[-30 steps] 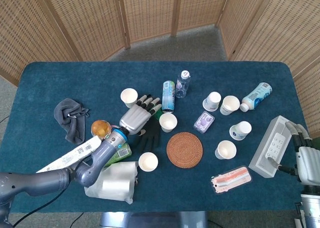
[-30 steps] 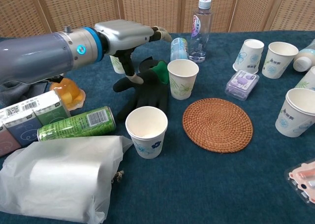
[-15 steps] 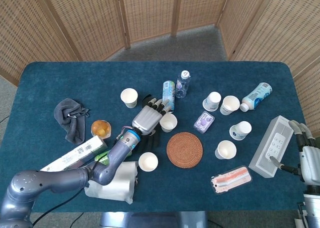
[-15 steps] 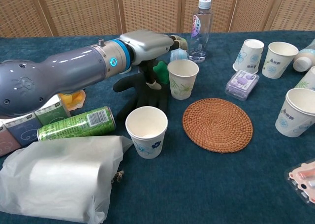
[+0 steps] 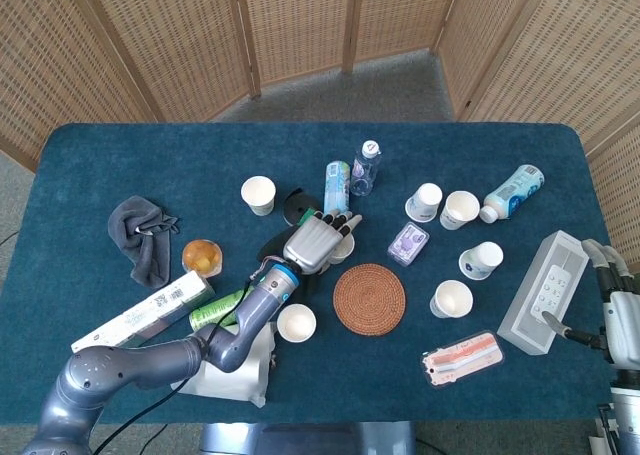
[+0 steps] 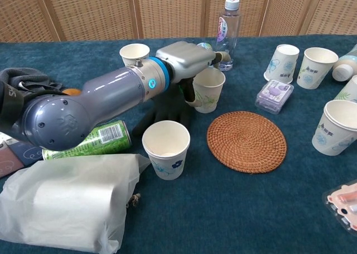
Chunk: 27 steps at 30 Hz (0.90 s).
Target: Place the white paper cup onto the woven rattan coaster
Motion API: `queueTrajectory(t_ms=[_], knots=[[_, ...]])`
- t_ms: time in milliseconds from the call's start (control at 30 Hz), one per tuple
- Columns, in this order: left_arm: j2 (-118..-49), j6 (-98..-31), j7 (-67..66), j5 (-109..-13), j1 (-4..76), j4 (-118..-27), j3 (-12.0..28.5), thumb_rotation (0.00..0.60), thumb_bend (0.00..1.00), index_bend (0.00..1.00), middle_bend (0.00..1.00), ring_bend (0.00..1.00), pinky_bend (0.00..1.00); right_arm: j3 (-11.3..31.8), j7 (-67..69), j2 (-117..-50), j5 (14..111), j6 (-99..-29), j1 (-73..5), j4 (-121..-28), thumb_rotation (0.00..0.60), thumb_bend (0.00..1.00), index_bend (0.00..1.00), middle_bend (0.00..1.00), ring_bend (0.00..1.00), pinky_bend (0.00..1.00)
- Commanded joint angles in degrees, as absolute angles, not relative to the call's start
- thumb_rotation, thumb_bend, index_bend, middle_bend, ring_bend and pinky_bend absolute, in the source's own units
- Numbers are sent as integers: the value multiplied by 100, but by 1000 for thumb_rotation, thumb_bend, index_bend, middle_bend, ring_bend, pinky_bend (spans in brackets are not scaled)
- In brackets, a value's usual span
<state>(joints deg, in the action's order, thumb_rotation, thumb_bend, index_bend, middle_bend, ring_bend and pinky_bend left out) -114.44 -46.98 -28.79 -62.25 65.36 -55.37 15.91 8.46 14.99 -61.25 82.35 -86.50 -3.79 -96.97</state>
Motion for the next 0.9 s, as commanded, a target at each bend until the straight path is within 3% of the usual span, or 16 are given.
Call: queueTrajectory(t_ms=[33,133,400,900], knots=[[-11587,-4783,-2848,-6314,6589,-5380,1587,600,286,65,294,260,400,848,1512,-6123,8236,-8651,-378,-9693,600,147,0,0,0,172],[-11688,-4851,-2822,-6382,6613,-5248,1601,600,295,121,375,308,422,851,1536,-6112,8237,-8657,-375,-9701,600,147,0,0,0,172],[-11722,-5037,-2773,-6522,6596,-5175,1652,600,313,157,437,367,463,854,1554,-6107,8240,-8667,-370,-9696,600,148,0,0,0,172],[-11221,-5223,-2686,-6517,6508,-6442,1945,600,314,153,432,368,464,836,1455,-6135,8242,-8652,-377,-9704,600,147,0,0,0,172]])
